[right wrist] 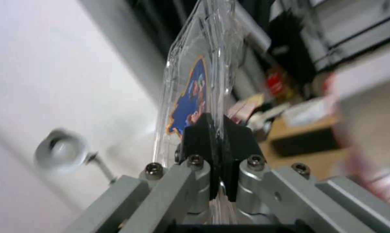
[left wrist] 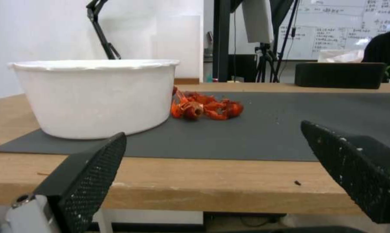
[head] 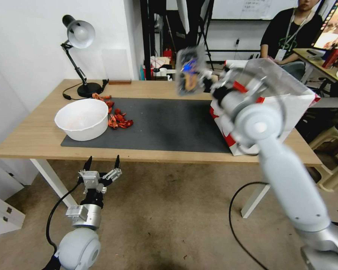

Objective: Close the takeout container lid, then place the container into the takeout bag.

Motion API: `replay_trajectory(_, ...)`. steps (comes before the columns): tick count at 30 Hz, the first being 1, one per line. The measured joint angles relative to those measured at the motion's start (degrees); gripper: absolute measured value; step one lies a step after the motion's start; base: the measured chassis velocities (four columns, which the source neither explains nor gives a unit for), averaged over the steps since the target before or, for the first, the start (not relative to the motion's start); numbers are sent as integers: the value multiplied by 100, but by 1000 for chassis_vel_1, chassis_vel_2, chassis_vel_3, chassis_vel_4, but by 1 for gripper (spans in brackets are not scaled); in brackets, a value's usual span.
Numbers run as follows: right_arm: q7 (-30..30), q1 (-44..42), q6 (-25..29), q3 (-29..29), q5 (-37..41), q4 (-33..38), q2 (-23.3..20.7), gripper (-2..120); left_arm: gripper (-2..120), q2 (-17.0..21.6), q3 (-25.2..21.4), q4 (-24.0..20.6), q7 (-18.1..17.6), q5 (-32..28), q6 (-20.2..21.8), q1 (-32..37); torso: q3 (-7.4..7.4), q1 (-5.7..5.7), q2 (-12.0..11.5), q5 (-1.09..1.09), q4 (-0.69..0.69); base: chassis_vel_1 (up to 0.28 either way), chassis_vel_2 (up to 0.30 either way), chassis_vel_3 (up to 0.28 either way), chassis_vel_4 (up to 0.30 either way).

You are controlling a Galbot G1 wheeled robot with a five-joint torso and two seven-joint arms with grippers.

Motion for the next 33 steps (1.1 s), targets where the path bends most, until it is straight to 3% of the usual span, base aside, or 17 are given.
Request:
replay_trajectory(9, 264, -215, -334, 1023, -84, -83, -497, 0, 100, 19, 68, -12, -9, -5, 43, -91, 0, 0, 1, 2, -1, 0, 0, 0, 0)
replay_trajectory(15, 280, -478, -512, 1303, -97, -219, -651, 0, 100, 21, 110, -26, -12, -6, 79, -126, 0, 0, 0, 2, -1, 0, 0, 0, 0)
replay_trajectory(19, 273, -693, -666, 1390, -108, -299, -712, 7, 100, 11, 153, -28, -14, -7, 97, -172, 0, 0, 0, 1, 0, 0, 0, 0, 0)
replay_trajectory(22, 260, -849, -780, 1432, -184, -351, -694, 24, 100, 6, 180, -26, -17, -7, 114, -225, 0, 0, 0, 1, 0, 0, 0, 0, 0)
replay_trajectory(29, 233, -893, -868, 1486, -266, -326, -693, 46, 100, 14, 173, -35, -23, -12, 125, -219, 0, 0, 0, 0, 0, 0, 0, 0, 0)
replay_trajectory(33, -337, -892, -261, 1516, -173, -232, -713, 61, 100, 21, 157, -49, -24, -13, 125, -191, 0, -1, 0, -1, 0, 0, 0, 0, 0)
